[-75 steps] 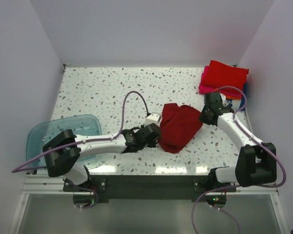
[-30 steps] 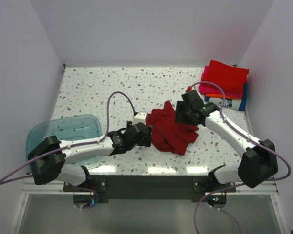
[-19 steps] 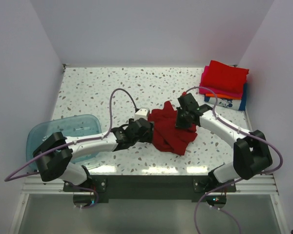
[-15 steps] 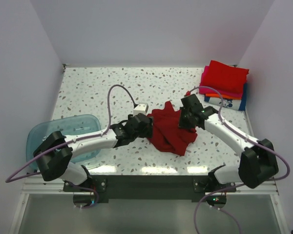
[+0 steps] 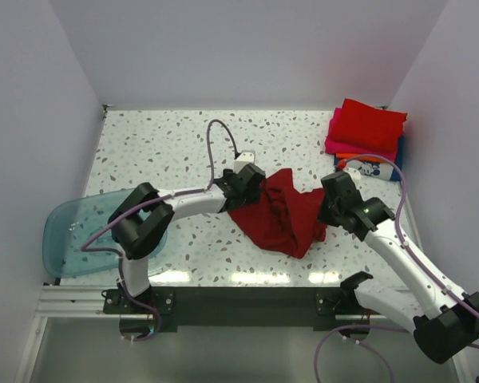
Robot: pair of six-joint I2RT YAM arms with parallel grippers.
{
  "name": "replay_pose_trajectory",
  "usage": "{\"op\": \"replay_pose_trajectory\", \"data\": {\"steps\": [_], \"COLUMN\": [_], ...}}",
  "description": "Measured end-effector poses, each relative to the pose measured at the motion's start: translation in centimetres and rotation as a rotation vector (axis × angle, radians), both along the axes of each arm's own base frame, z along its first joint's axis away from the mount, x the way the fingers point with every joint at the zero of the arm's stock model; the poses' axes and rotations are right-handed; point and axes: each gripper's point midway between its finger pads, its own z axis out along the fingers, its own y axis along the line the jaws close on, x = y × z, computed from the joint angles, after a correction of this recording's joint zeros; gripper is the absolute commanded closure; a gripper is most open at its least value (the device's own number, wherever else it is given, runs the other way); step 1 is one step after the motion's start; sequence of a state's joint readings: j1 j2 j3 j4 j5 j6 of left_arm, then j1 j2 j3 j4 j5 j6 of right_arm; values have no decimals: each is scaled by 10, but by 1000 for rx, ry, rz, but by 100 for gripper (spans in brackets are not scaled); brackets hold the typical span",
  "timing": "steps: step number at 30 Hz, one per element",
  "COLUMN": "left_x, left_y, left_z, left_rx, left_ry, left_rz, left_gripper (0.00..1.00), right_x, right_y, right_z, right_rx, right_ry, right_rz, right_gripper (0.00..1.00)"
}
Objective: Fold and stack the t-shirts
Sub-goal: Flatten the tshirt out
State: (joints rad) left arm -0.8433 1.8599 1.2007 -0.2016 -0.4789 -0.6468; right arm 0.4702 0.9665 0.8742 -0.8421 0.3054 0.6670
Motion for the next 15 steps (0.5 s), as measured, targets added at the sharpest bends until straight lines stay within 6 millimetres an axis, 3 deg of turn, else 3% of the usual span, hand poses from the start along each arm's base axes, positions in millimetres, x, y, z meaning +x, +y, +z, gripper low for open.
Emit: {"op": "replay_pose_trajectory", "data": {"steps": [4, 9, 12, 13, 14, 15], "left_x": [8, 17, 23, 23, 25, 26], "left_y": [5, 6, 7, 7, 7, 8], "left_z": [-27, -36, -35, -36, -35, -35], "left_rx": [72, 92, 80, 81, 77, 75], "left_ry": [32, 38, 28, 28, 25, 22], "left_rz": [6, 12, 18, 19, 23, 25], "left_gripper": [30, 37, 63, 85, 96, 100], "right_x": [-7, -8, -9, -9, -9, -9], "right_y": [-6, -7, -8, -8, -8, -8], "right_z": [-9, -10, -12, -13, -13, -12], "right_rx": [-25, -32, -35, -35, -35, -35], "right_ry": [36, 37, 42, 44, 43, 43], "right_rz": [-12, -16, -16, -16, -16, -16], "right_gripper": [100, 100, 100, 100, 100, 100]}}
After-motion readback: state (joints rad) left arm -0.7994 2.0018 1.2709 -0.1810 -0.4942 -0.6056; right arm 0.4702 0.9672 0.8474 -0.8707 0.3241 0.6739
